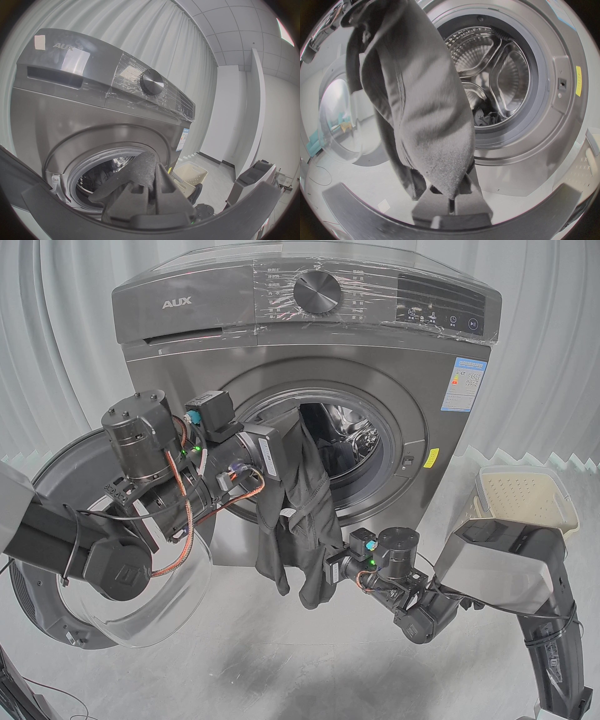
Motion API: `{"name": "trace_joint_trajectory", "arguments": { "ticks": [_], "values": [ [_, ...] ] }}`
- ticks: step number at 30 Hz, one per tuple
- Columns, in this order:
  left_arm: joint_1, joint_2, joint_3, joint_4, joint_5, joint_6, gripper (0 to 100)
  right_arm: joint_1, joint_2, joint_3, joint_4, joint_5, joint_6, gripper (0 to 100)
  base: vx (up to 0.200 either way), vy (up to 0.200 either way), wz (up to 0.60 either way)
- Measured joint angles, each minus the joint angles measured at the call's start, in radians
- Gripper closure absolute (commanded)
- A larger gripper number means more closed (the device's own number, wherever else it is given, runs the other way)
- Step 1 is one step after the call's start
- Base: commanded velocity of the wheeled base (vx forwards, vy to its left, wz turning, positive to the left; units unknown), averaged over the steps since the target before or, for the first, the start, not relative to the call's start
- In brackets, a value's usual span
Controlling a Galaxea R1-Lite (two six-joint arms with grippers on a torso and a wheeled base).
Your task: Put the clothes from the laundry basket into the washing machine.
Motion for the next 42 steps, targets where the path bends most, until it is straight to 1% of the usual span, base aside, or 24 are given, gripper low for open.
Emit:
{"name": "trace_joint_trajectory", "arguments": {
  "ticks": [6, 11, 15, 18, 20, 21, 22, 24, 25, 28, 30, 33, 37, 40, 42],
  "values": [
    [0.009, 0.000, 0.002, -0.001, 0.000, 0.005, 100, -0.012, -0.079, 0.065, -0.014, 0.037, 0.000, 100, 0.000, 0.000, 0.00],
    [0.027, -0.003, 0.014, -0.013, 0.000, 0.007, 100, -0.042, -0.130, 0.099, -0.043, 0.073, 0.001, 100, 0.000, 0.000, 0.00],
    [0.045, -0.007, 0.032, -0.025, 0.000, 0.007, 100, -0.071, -0.172, 0.157, -0.063, 0.110, 0.000, 100, 0.000, 0.000, 0.00],
    [0.063, -0.009, 0.044, -0.036, 0.000, 0.007, 100, -0.096, -0.208, 0.219, -0.081, 0.167, -0.001, 100, 0.000, 0.000, 0.00],
    [0.074, -0.010, 0.051, -0.048, 0.000, 0.005, 100, -0.118, -0.234, 0.267, -0.104, 0.220, -0.003, 100, 0.000, 0.000, 0.00],
    [0.079, -0.010, 0.055, -0.054, 0.000, 0.004, 100, -0.128, -0.243, 0.287, -0.115, 0.238, -0.004, 100, 0.000, 0.000, 0.00],
    [0.084, -0.010, 0.059, -0.059, 0.000, 0.003, 100, -0.141, -0.254, 0.310, -0.129, 0.253, -0.006, 100, 0.000, 0.000, 0.00],
    [0.092, -0.010, 0.064, -0.065, 0.000, 0.002, 100, -0.159, -0.266, 0.336, -0.141, 0.263, -0.007, 100, 0.000, 0.000, 0.00],
    [0.092, -0.010, 0.066, -0.066, 0.000, 0.001, 100, -0.163, -0.269, 0.343, -0.142, 0.265, -0.008, 0, 0.000, 0.000, 0.00],
    [0.092, -0.011, 0.066, -0.066, 0.000, 0.001, 100, -0.168, -0.266, 0.350, -0.144, 0.261, -0.009, 0, 0.000, 0.000, 0.00],
    [0.084, -0.011, 0.063, -0.067, 0.000, 0.001, 100, -0.169, -0.254, 0.343, -0.142, 0.242, -0.008, 0, 0.000, 0.000, 0.00],
    [0.072, -0.012, 0.060, -0.066, 0.001, 0.000, 100, -0.167, -0.221, 0.300, -0.137, 0.200, -0.007, 0, 0.000, 0.000, 0.00],
    [0.050, -0.013, 0.058, -0.067, 0.011, 0.000, 100, -0.169, -0.163, 0.214, -0.122, 0.164, -0.007, 0, 0.000, 0.000, 0.00],
    [0.034, -0.013, 0.057, -0.067, 0.019, 0.000, 100, -0.174, -0.116, 0.153, -0.100, 0.120, -0.007, 0, 0.000, 0.000, 0.00],
    [0.024, -0.014, 0.057, -0.067, 0.020, 0.001, 100, -0.174, -0.092, 0.128, -0.090, 0.106, -0.007, 0, 0.000, 0.000, 0.00]
  ]
}}
